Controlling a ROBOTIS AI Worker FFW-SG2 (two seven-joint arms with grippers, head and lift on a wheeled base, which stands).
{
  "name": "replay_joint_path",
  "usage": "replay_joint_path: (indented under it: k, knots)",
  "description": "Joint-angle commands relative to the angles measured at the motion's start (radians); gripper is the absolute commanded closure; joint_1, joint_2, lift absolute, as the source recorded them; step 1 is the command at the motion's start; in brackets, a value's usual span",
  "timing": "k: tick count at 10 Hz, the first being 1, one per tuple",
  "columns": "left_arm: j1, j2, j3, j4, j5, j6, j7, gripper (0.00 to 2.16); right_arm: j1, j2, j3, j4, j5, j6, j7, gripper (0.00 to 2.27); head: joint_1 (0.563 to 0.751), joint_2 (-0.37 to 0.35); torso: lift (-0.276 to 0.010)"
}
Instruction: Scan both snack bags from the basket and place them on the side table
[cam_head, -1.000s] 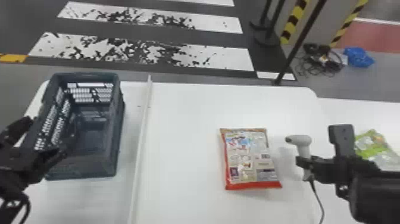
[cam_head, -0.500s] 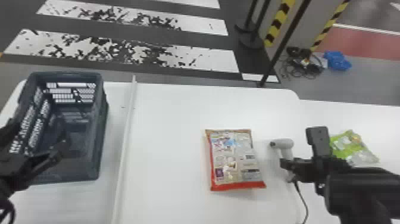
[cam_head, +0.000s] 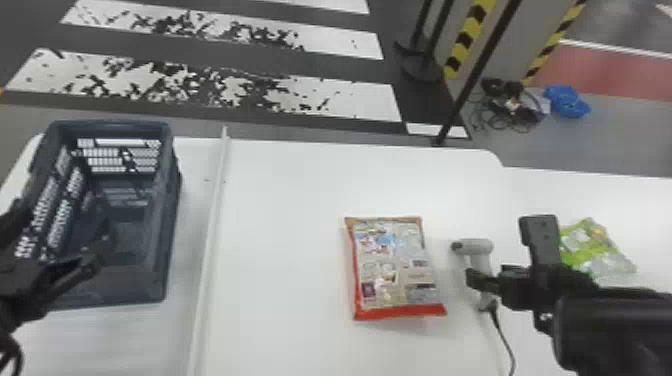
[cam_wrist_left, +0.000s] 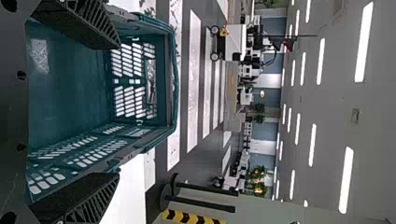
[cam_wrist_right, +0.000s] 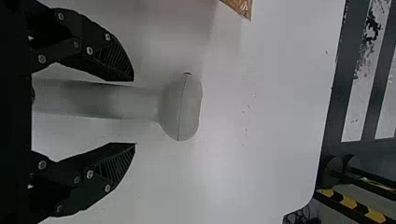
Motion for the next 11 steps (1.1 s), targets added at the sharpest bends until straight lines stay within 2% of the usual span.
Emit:
replay_joint_path:
  k: [1, 3, 5, 11]
  knots:
    - [-0.001, 0.0, 0.001, 0.003, 0.0, 0.0, 0.0, 0.0, 0.05, 0.011, -0.038, -0.108, -0.058, 0.032, -0.001, 0.05, 0.695, -0.202, -0.075]
    - [-0.003, -0.001, 0.001, 0.006, 0.0, 0.0, 0.0, 0.0, 0.09, 0.012, -0.097, -0.212, -0.219, 0.146, 0.062, 0.06, 0.695, -0.188, -0.075]
    - [-0.003, -0.003, 0.001, 0.011, 0.0, 0.0, -0.002, 0.0, 0.069, 0.012, -0.136, -0.213, -0.346, 0.244, 0.157, 0.06, 0.695, -0.138, -0.075]
    - [-0.006, -0.003, 0.003, 0.018, -0.001, 0.0, -0.003, 0.0, -0.045, 0.001, -0.049, -0.017, -0.316, 0.266, 0.329, 0.07, 0.695, -0.045, -0.075]
